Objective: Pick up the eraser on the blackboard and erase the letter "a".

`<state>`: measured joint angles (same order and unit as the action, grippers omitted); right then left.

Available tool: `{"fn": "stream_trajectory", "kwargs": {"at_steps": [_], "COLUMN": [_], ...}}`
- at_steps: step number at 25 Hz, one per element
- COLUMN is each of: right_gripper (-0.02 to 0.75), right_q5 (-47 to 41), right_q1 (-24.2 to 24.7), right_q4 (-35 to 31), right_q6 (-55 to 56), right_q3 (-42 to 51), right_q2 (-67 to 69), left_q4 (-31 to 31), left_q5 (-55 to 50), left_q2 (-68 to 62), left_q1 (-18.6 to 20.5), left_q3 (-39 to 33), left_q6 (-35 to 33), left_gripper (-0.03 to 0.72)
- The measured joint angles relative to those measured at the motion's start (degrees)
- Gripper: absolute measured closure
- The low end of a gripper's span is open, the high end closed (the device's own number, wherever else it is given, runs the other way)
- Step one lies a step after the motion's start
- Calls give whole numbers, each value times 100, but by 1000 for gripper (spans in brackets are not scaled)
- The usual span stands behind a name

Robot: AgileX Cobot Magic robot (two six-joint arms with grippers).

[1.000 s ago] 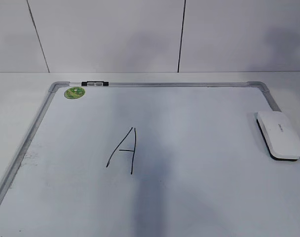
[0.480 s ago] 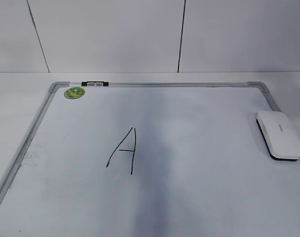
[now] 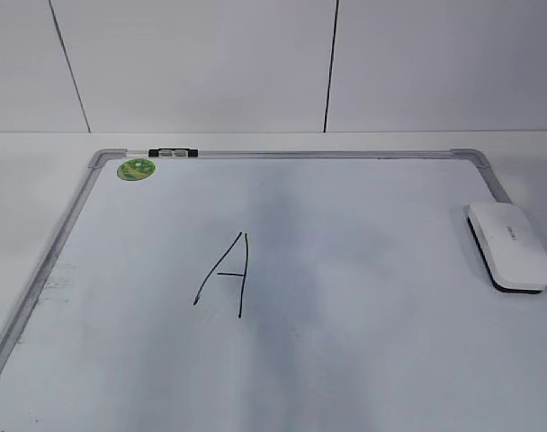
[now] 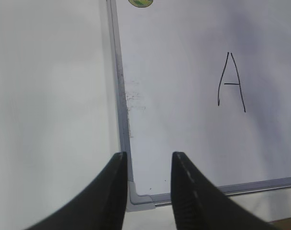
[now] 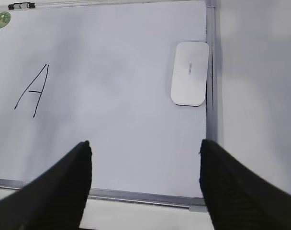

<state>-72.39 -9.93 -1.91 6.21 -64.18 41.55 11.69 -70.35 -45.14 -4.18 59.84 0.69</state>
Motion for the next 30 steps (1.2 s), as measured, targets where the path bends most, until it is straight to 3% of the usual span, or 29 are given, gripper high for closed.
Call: {"fn": "stream_trajectory", "kwargs": {"at_steps": [20, 30], "right_gripper": [178, 178], "right_q5": [-41, -62], "right_q1": [-112, -112], "right_q4": [36, 191], "right_q6": [-14, -360], "right_q3": [2378, 3154], "right_q2": [-2949, -3946], "left_q4": [-49, -616], "left_q5": [529, 666], "left_q2": [2791, 3571], "left_q1": [-201, -201], "left_q3": [-2750, -3029], "left_q6": [9, 9], "left_gripper": [454, 454]}}
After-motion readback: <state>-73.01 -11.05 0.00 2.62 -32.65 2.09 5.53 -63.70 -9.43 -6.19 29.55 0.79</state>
